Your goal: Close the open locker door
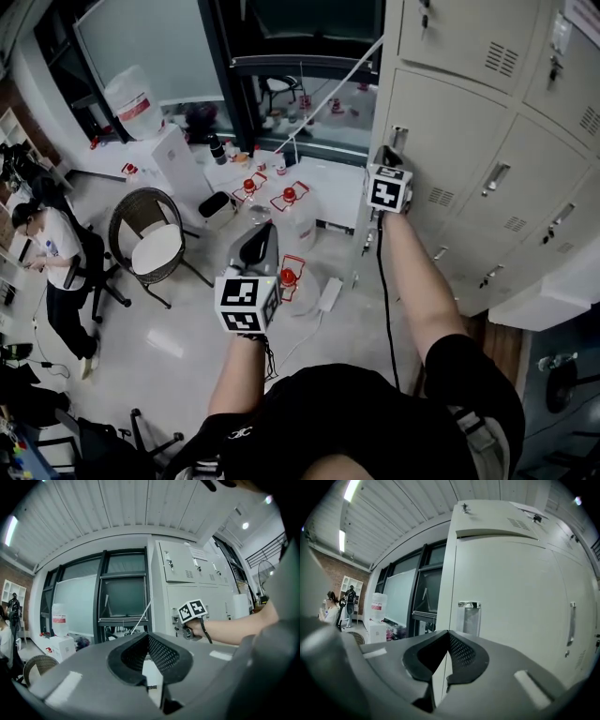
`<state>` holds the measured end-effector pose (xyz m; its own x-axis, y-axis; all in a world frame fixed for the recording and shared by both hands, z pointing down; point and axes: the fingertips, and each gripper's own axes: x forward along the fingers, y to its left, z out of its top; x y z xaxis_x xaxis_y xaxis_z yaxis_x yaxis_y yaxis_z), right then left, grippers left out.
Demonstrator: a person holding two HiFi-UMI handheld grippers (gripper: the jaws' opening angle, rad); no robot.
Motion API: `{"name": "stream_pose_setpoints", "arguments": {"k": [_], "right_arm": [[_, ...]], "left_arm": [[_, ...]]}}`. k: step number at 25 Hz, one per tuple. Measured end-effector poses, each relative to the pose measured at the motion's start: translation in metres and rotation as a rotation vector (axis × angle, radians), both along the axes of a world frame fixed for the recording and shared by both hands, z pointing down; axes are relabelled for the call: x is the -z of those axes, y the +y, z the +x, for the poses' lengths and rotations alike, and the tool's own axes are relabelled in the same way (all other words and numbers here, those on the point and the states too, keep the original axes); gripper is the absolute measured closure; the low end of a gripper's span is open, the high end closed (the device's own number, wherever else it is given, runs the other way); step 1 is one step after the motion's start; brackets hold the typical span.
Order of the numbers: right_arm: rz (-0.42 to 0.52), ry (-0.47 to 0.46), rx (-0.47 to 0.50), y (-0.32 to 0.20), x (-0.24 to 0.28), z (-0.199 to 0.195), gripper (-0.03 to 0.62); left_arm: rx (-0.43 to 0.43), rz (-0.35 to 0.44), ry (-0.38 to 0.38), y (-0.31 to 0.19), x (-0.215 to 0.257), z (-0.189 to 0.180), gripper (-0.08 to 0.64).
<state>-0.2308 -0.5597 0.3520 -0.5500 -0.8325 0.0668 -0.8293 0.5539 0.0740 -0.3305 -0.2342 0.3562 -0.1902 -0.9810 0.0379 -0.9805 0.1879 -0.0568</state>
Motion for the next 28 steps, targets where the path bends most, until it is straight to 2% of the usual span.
{"name": "stream_pose_setpoints", "arguments": {"k": [7,10,14,19,28], "right_arm": [[0.094,-0.13,0.082,0.079,0.037,0.043,0.581],[0.092,-0.141,0.108,0.113,0.034,0.069,0.581],[0.058,-0.158,0.093,0.147,0.01,0.103,0.58],[0.059,-0.154,0.074,0.174,-0.008,0.135,0.581],[0.067,-0.159,0.049,0.186,-0.008,0.169,0.581]], "left_arm": [[-0.042,0.015,0.015,-0.012,0.0,0.016,0.56],[-0.083,0.023,0.023,-0.022,-0.001,0.033,0.56],[-0.148,0.04,0.023,-0.032,-0.001,0.06,0.56],[-0.209,0.038,0.014,-0.041,-0.002,0.092,0.56],[-0.259,0.027,0.012,-0.045,-0.006,0.124,0.56]]}}
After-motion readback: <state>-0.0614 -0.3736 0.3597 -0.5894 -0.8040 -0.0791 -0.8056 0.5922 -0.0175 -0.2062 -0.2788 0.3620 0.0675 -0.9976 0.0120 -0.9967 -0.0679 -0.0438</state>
